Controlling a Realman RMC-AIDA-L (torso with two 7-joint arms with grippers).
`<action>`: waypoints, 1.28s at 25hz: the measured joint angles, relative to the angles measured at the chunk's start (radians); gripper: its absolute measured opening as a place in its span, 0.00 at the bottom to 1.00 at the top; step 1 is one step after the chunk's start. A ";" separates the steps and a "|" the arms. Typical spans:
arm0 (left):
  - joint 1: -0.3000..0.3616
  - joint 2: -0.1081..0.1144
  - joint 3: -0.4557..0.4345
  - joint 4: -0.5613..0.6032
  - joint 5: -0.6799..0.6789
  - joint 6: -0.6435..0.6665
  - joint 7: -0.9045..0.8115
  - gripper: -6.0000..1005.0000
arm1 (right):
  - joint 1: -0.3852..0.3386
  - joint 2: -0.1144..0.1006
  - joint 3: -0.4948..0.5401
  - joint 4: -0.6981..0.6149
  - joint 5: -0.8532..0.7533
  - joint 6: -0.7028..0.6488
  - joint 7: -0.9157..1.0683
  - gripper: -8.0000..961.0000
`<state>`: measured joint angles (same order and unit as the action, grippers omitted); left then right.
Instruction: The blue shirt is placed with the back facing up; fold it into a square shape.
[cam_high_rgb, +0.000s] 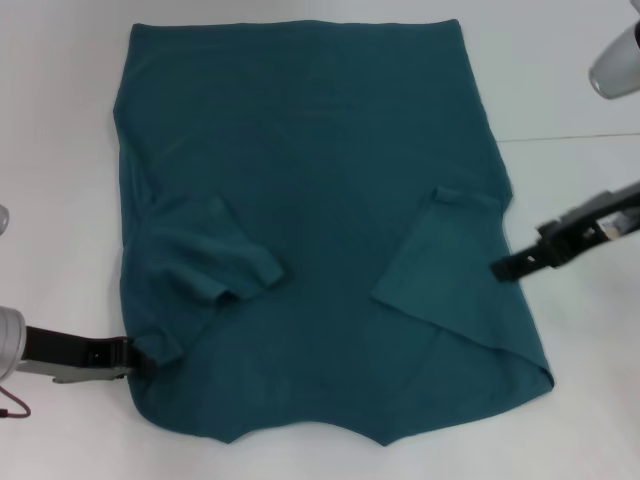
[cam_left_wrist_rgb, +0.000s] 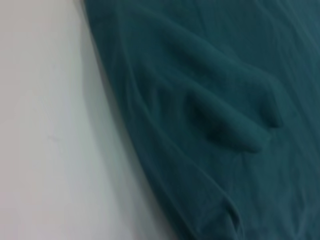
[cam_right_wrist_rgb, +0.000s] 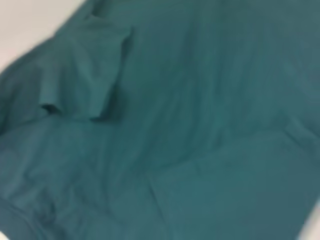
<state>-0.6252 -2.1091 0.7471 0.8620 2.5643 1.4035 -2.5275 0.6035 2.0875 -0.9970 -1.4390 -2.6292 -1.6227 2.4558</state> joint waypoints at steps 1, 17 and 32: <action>0.000 0.000 0.000 0.000 0.000 0.000 0.000 0.10 | -0.004 0.001 0.000 -0.004 -0.016 -0.007 0.009 0.98; 0.000 0.012 -0.008 0.000 0.001 0.000 0.052 0.05 | -0.135 0.008 0.014 0.008 -0.100 -0.112 0.126 0.96; 0.020 0.008 -0.010 0.000 -0.001 0.000 0.063 0.05 | -0.113 0.007 -0.095 0.168 -0.048 0.012 0.149 0.94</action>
<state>-0.6050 -2.1010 0.7371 0.8621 2.5630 1.4035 -2.4649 0.4906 2.0943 -1.0919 -1.2713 -2.6775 -1.6103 2.6043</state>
